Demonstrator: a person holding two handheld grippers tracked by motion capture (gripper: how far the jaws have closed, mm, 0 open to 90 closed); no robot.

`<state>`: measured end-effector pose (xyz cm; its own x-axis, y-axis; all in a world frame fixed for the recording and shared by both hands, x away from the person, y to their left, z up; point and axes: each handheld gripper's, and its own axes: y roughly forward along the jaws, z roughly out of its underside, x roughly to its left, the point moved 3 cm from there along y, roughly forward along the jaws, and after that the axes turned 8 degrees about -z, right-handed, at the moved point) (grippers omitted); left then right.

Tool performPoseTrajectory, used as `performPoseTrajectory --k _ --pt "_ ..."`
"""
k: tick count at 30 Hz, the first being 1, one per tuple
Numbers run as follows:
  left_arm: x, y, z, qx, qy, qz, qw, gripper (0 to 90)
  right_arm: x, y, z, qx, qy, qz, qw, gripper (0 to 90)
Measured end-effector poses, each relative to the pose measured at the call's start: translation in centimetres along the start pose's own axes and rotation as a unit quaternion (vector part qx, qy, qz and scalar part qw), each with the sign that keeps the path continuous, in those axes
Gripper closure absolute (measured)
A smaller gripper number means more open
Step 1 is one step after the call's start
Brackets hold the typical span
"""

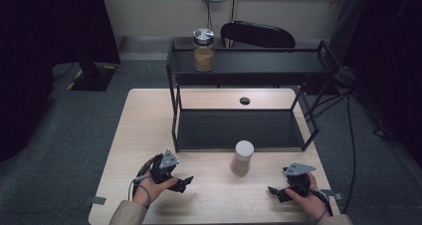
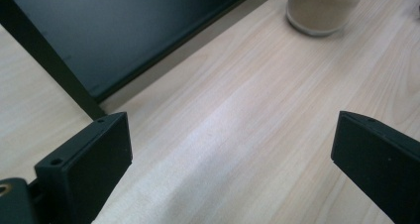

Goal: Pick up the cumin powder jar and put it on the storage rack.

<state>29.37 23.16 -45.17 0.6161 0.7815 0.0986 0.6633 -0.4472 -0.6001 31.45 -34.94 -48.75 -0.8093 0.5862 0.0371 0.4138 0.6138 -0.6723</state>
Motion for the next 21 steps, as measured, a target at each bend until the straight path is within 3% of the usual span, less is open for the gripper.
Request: performPoseTrajectory --k 6,21 --pt "-0.3 0.7 1.3 0.015 0.005 -0.003 0.9999 1.6 0.0 0.0 0.0 0.000 0.000 0.000 1.0000 0.0" --pt "-0.8 1.7 2.2 0.052 0.032 -0.005 0.9981 1.8 0.0 0.0 0.0 0.000 -0.002 -0.002 1.0000 0.0"
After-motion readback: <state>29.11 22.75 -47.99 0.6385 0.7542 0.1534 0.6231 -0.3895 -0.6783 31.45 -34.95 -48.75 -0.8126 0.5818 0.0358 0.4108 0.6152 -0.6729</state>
